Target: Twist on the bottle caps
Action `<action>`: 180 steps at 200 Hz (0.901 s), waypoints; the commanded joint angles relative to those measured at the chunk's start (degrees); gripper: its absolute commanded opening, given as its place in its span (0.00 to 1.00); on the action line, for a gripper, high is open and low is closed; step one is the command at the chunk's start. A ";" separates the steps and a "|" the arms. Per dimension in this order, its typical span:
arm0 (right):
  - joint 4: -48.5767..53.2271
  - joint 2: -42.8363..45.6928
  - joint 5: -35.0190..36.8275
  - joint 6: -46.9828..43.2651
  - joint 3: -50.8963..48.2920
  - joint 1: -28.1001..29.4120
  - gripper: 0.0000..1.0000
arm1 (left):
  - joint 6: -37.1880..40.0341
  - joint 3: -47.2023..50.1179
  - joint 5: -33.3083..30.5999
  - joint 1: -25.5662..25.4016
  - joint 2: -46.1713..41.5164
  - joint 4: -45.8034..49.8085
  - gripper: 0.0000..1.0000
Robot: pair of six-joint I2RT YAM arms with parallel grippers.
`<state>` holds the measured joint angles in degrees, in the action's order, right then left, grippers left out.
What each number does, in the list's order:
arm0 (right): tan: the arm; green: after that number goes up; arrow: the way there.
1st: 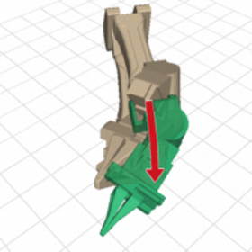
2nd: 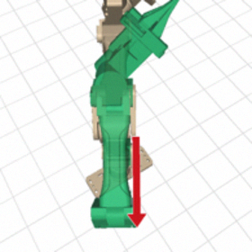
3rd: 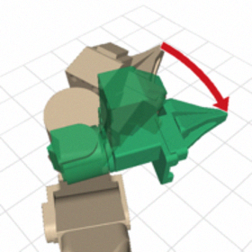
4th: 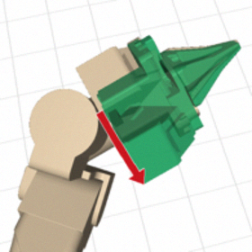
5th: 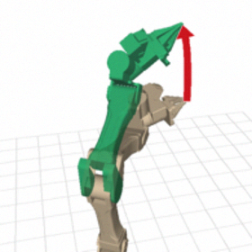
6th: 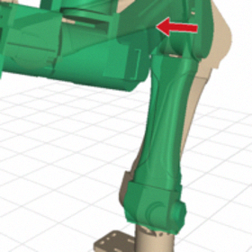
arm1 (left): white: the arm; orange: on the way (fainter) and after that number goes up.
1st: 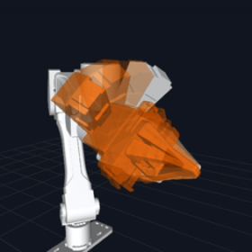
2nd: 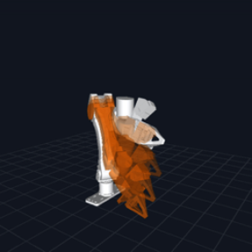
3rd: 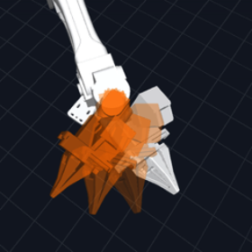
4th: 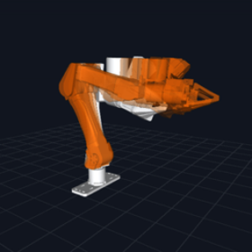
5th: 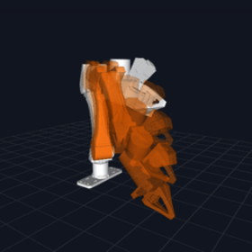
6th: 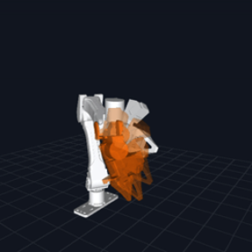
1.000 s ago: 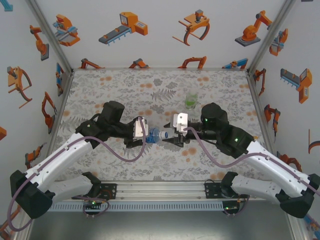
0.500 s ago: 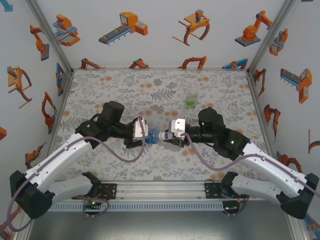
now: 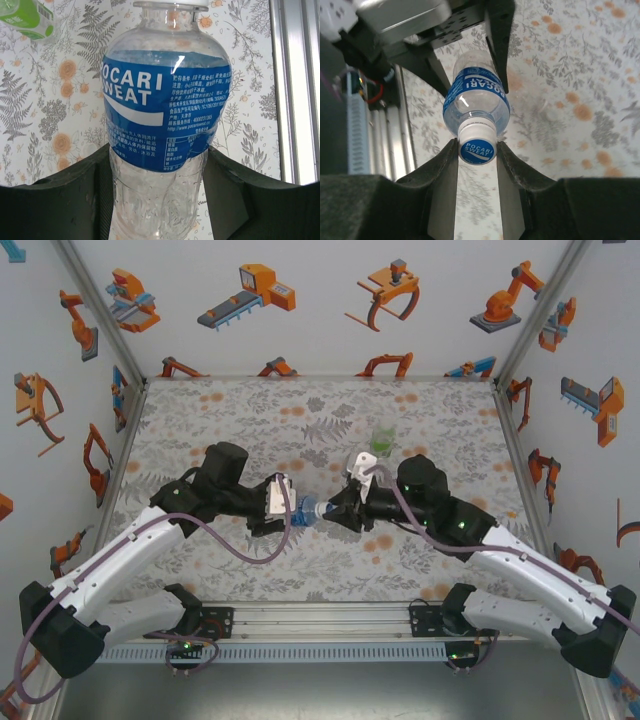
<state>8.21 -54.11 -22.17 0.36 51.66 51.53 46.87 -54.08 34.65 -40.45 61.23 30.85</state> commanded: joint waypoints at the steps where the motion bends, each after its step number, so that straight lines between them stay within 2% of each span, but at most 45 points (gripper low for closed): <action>1: -8.20 -0.89 7.28 25.24 -1.02 0.06 0.00 | 0.66 -1.19 2.35 -0.33 -1.21 -0.90 0.00; 26: -7.88 -1.24 13.59 46.31 -1.25 0.04 0.00 | 0.67 -1.20 1.88 -0.27 -1.29 -0.96 0.00; 64: 0.12 -1.25 21.33 74.99 -1.52 0.06 0.00 | 0.56 -1.16 1.81 -0.32 -1.16 -1.02 0.00; 80: -0.37 -1.56 21.02 82.24 -2.45 0.06 0.00 | 0.57 -1.18 1.73 -0.27 -1.19 -0.99 0.00; 104: -0.12 -2.81 20.06 82.24 -1.21 0.06 0.00 | 0.54 -1.20 1.80 -0.25 -1.01 -1.04 0.00; 132: -1.14 -2.90 20.13 75.33 0.00 0.06 0.00 | 0.53 -1.19 1.78 -0.27 -0.86 -0.98 0.00; 144: -1.48 -2.52 19.90 72.53 0.55 0.05 0.15 | 0.58 -1.18 1.58 -0.31 -0.94 -0.97 0.00; 161: 0.08 -1.46 19.79 63.53 2.28 0.06 0.37 | 0.57 -1.04 1.47 -0.30 -1.06 -1.03 0.00; 180: 2.75 0.14 20.34 54.60 4.43 0.02 0.50 | 0.58 -1.03 1.40 -0.33 -0.98 -1.02 0.00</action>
<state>10.87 -56.29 -3.84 67.64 51.40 51.57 46.76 -54.11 30.98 -39.86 61.14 30.41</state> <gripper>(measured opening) 0.445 0.577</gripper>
